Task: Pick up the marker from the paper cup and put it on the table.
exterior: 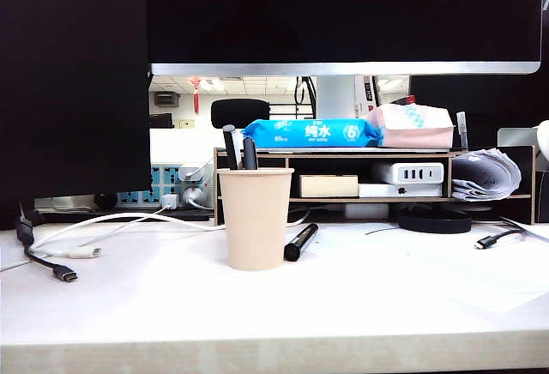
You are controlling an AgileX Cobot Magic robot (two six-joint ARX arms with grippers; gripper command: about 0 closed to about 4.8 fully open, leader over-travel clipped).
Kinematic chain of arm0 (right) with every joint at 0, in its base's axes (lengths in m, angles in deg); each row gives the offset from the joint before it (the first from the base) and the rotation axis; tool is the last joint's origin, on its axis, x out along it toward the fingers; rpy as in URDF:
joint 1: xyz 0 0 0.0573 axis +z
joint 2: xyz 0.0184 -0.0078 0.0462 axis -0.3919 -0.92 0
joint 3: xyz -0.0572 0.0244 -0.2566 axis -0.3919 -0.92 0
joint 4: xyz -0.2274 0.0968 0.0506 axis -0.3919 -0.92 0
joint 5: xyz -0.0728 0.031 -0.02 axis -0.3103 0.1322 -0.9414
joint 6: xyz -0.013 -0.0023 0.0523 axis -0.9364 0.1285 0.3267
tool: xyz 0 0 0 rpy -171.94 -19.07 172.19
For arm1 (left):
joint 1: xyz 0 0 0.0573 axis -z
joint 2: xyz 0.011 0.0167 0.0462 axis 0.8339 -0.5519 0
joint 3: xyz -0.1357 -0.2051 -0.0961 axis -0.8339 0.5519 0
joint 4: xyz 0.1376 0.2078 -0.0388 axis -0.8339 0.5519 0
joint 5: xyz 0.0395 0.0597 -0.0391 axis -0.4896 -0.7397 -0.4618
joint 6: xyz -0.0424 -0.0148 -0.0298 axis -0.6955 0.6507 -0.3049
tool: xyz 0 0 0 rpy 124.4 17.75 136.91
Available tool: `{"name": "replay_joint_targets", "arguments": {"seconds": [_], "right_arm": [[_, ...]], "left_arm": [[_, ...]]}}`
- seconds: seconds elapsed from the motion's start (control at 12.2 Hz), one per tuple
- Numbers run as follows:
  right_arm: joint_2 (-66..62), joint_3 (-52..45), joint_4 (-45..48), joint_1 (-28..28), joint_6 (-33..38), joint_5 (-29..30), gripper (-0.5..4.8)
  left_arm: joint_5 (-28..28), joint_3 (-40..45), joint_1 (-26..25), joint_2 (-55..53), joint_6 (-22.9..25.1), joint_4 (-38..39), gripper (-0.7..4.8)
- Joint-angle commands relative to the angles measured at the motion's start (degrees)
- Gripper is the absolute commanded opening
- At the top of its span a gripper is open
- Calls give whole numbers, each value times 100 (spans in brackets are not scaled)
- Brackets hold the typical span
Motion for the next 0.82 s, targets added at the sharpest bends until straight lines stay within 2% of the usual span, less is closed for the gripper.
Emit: {"name": "replay_joint_targets", "arguments": {"seconds": [0.08,0.66,0.82], "right_arm": [[2,-22,4,9,4,2,-4],[2,-22,20,7,-39,-74,-5],[2,-22,13,-297,-42,-299,-5]], "left_arm": [[-9,-4,-4,2,22,-46,-5],[-9,-4,-4,2,22,-48,-5],[-9,-4,-4,2,22,-48,-5]]}}
